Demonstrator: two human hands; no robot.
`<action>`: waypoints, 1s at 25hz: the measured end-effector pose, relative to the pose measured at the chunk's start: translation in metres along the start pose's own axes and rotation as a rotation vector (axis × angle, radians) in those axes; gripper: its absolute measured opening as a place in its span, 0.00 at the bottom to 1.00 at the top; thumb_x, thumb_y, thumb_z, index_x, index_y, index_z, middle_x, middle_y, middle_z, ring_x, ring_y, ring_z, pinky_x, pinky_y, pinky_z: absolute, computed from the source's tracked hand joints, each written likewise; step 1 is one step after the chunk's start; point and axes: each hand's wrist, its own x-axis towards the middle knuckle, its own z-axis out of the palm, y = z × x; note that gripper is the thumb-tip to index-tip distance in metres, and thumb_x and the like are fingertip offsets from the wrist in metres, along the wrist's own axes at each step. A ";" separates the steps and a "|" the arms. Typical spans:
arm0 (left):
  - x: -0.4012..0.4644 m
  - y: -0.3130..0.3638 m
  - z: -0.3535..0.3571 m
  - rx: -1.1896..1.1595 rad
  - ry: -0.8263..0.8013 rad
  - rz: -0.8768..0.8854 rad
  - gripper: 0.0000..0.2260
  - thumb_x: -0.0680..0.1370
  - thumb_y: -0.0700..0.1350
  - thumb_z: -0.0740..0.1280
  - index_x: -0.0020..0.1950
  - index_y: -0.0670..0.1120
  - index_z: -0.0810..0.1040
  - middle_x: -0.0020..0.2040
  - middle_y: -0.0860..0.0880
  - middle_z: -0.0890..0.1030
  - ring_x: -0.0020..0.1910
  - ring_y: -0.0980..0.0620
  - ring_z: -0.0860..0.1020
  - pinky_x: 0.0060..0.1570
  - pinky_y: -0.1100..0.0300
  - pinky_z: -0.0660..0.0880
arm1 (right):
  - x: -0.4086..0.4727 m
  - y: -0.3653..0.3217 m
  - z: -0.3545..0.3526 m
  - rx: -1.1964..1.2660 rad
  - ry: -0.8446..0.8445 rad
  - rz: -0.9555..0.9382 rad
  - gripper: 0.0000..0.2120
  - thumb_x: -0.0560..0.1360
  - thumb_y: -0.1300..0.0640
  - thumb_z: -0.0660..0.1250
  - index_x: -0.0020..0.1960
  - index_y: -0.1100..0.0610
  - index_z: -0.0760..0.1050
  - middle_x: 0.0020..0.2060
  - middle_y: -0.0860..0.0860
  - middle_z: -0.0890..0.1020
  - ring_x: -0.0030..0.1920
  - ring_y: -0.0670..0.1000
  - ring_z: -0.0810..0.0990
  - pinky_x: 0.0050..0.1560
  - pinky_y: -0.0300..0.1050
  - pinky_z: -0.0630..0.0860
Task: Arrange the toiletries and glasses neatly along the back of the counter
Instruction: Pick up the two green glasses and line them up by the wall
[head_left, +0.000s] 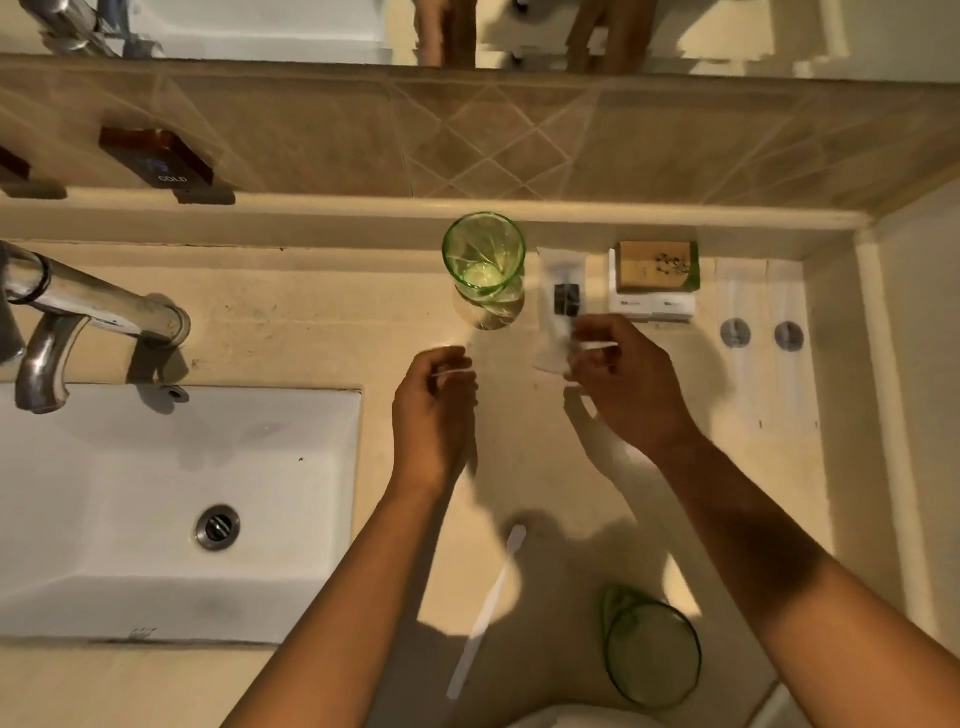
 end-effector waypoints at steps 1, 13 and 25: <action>-0.021 -0.004 -0.002 0.031 -0.038 -0.002 0.16 0.79 0.30 0.60 0.53 0.48 0.81 0.49 0.43 0.84 0.48 0.38 0.83 0.50 0.45 0.81 | -0.015 0.012 -0.014 -0.037 -0.013 0.005 0.14 0.77 0.63 0.66 0.60 0.52 0.79 0.53 0.48 0.84 0.49 0.45 0.84 0.49 0.39 0.82; -0.183 -0.093 -0.003 0.499 -0.631 0.132 0.27 0.73 0.27 0.65 0.67 0.51 0.74 0.63 0.52 0.79 0.61 0.53 0.80 0.55 0.61 0.80 | -0.194 0.150 -0.077 -0.181 -0.283 0.155 0.30 0.72 0.75 0.65 0.66 0.49 0.74 0.58 0.49 0.80 0.50 0.44 0.82 0.46 0.36 0.80; -0.183 -0.084 -0.007 0.379 -0.584 -0.025 0.26 0.70 0.32 0.74 0.57 0.60 0.74 0.57 0.56 0.81 0.61 0.51 0.82 0.52 0.57 0.83 | -0.210 0.143 -0.049 -0.031 -0.201 0.072 0.28 0.69 0.61 0.79 0.62 0.44 0.70 0.55 0.42 0.80 0.48 0.40 0.82 0.45 0.34 0.80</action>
